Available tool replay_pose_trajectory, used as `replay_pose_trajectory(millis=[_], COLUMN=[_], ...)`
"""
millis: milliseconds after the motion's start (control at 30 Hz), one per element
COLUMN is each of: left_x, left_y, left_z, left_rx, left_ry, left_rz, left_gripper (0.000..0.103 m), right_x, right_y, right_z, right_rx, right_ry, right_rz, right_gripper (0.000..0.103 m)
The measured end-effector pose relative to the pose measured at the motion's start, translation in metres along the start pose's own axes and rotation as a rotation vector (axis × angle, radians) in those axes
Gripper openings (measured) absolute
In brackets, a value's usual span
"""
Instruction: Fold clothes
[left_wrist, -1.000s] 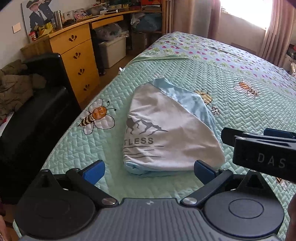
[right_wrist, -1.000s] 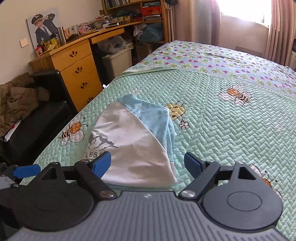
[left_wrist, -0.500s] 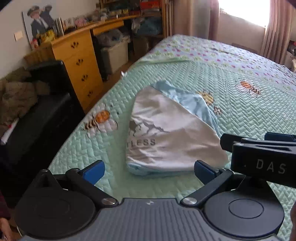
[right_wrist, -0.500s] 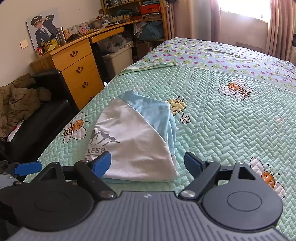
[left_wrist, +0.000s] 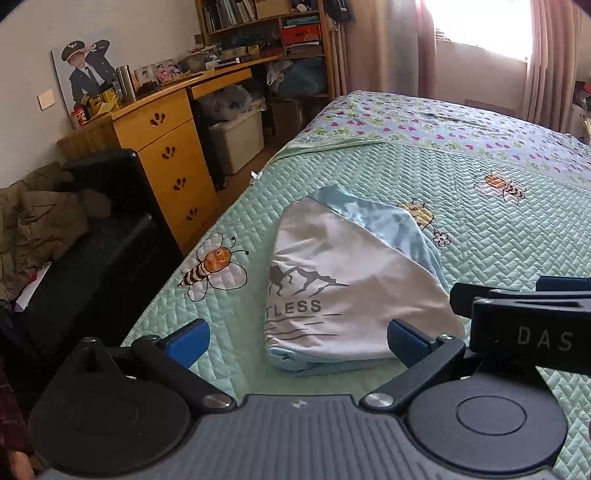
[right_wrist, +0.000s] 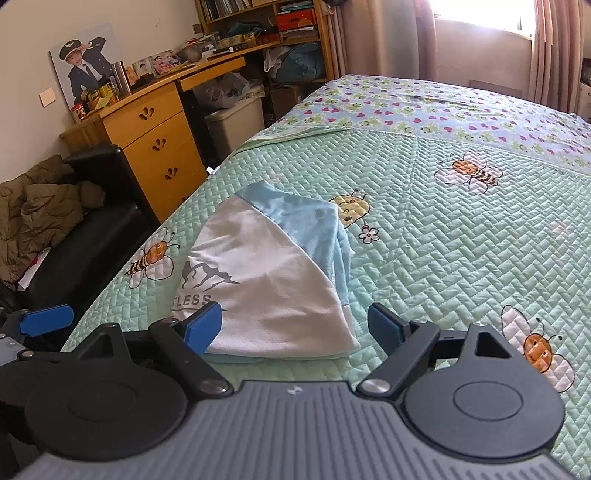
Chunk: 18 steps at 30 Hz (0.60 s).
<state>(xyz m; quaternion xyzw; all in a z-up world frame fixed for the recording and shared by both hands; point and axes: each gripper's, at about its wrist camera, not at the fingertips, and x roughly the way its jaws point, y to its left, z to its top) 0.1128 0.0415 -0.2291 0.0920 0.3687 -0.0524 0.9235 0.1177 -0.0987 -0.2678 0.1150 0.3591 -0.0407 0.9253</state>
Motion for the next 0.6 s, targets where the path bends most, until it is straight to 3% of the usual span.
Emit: replay_pose_trajectory(millis=[600], left_x=[-0.0028], left_y=[-0.0014], left_z=[-0.0021], left_rx=[0.001], left_ry=[-0.001], left_rz=[-0.006], left_gripper=[0.102], right_x=[-0.0037], right_y=[-0.0035], right_z=[-0.0008], right_rx=[0.011], right_ry=[-0.009], right_rz=[0.004], right_gripper=[0.087])
